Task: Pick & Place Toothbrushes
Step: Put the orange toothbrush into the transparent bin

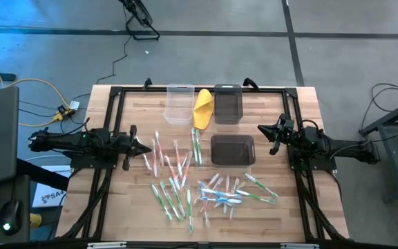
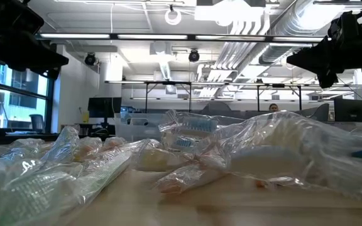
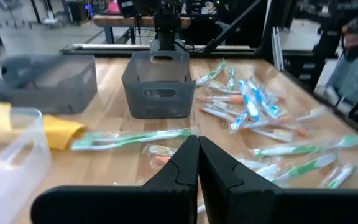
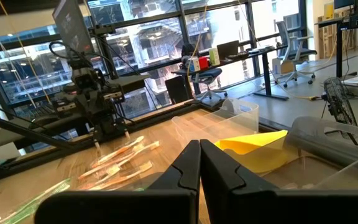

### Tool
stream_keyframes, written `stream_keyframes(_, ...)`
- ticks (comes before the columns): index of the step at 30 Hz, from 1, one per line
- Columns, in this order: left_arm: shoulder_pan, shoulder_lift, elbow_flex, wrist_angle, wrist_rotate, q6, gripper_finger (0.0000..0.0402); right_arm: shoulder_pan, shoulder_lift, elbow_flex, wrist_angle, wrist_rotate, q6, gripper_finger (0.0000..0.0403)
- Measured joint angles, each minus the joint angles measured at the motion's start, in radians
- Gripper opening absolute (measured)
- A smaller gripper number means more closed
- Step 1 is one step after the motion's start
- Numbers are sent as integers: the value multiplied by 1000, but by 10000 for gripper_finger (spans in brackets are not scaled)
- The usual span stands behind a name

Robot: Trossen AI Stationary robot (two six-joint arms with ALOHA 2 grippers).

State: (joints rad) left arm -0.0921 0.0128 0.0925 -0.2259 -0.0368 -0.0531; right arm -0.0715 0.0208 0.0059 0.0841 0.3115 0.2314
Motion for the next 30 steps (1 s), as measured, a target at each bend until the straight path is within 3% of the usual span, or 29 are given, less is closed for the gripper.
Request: stream_keyframes(30,0,4,-4,59,1,-102,2,0,0,0,10,0,-60,2)
